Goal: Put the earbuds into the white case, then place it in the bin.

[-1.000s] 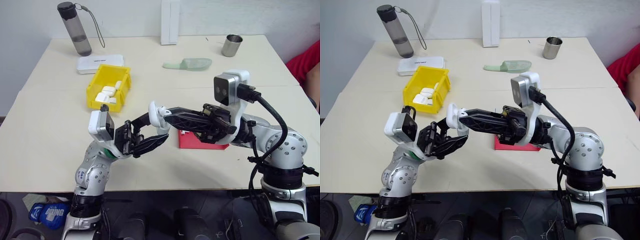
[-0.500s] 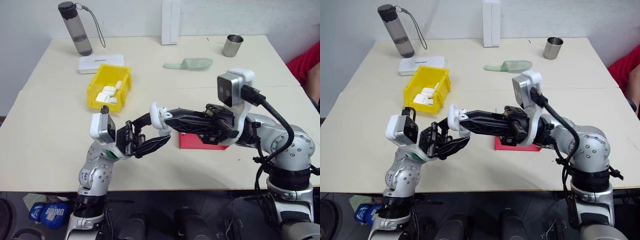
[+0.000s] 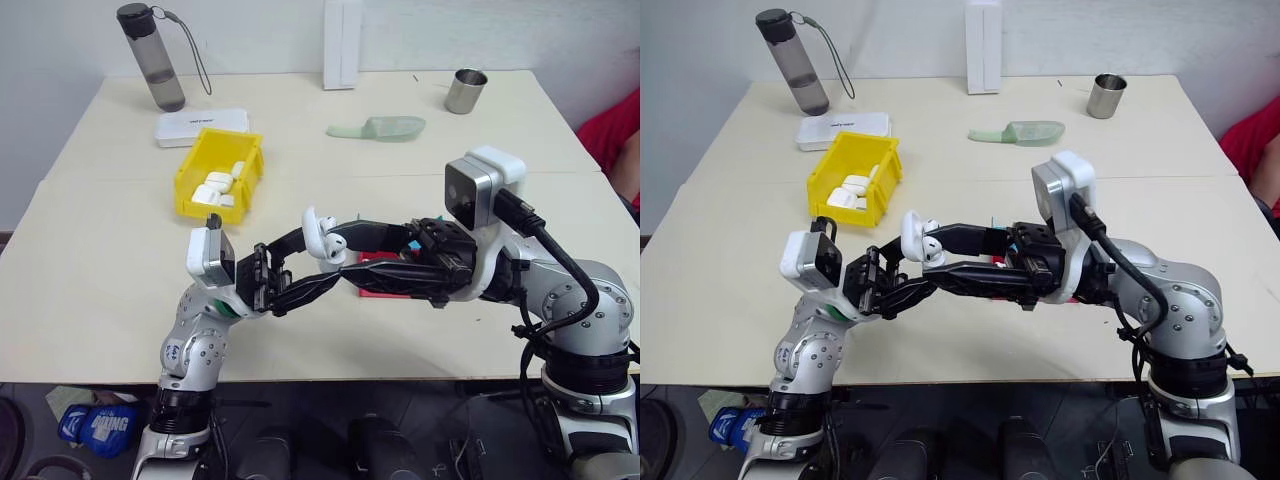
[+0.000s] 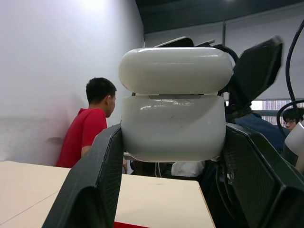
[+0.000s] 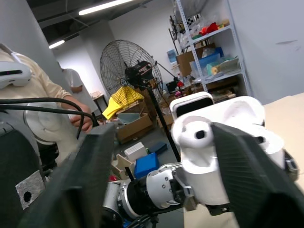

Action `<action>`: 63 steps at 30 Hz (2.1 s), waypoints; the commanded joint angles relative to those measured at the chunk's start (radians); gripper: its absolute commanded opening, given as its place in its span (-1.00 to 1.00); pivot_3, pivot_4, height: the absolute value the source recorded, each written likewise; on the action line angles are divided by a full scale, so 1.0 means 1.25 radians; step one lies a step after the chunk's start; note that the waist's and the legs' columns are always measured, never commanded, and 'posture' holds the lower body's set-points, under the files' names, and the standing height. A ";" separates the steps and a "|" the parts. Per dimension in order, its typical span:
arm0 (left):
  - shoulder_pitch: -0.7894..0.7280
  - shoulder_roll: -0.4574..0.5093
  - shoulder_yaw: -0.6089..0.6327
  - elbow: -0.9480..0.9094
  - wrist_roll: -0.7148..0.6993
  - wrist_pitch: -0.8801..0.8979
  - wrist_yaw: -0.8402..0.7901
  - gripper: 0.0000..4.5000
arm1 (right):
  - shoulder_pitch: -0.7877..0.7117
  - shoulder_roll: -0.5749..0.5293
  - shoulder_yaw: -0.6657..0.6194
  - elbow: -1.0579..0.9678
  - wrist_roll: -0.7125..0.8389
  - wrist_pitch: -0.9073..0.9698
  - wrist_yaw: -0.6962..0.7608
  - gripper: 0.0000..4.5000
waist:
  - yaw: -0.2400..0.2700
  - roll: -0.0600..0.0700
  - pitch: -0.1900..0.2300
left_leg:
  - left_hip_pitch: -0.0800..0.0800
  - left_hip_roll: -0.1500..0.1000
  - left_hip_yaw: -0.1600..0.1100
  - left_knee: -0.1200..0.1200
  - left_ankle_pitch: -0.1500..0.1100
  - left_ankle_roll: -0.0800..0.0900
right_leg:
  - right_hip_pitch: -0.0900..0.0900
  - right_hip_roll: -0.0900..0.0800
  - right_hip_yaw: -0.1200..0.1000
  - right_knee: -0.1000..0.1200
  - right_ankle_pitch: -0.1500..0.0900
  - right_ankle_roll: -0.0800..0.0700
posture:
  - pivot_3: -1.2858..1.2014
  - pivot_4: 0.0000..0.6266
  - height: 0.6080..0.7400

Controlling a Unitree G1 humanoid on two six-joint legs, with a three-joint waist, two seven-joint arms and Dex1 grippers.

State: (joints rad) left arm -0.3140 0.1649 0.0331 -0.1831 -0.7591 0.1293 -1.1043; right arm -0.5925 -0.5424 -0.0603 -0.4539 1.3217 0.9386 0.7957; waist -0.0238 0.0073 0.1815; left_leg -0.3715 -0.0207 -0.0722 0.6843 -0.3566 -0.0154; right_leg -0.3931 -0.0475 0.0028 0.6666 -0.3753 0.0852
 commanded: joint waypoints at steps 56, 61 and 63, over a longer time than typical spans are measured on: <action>-0.111 0.233 -0.158 -0.025 0.265 0.111 -0.002 0.22 | 0.265 -0.272 0.004 -0.060 -0.495 -0.244 0.190 -0.99 | 0.039 -0.002 0.001 | 0.000 -0.001 0.001 0.000 0.000 0.002 | 0.001 0.000 0.001 -0.003 0.000 0.001 | 0.03 -0.52 1.00; -0.055 0.245 -0.063 -0.050 0.194 0.144 0.033 0.22 | 0.385 -0.209 -0.150 -0.078 -0.377 -0.244 0.145 -0.99 | 0.034 -0.002 0.001 | 0.000 -0.001 0.001 0.000 0.000 0.002 | 0.001 0.000 0.001 -0.002 0.000 0.001 | 0.03 -0.52 1.00; -0.025 0.255 0.029 -0.059 0.142 0.186 0.092 0.22 | 0.467 -0.155 -0.237 -0.121 -0.346 -0.278 0.104 -0.83 | 0.035 -0.002 0.001 | 0.000 0.000 0.001 0.000 0.000 0.002 | 0.000 0.001 0.002 -0.001 0.000 0.001 | 0.03 -0.52 1.00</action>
State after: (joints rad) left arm -0.3584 0.4644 -0.0386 -0.2148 -0.5158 0.3326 -1.0445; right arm -0.0495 -0.7672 -0.2635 -0.5353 0.8329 0.6285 0.9589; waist 0.0205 0.0044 0.1825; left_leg -0.3708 -0.0206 -0.0712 0.6837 -0.3571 -0.0129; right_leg -0.3926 -0.0465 0.0042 0.6661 -0.3748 0.0863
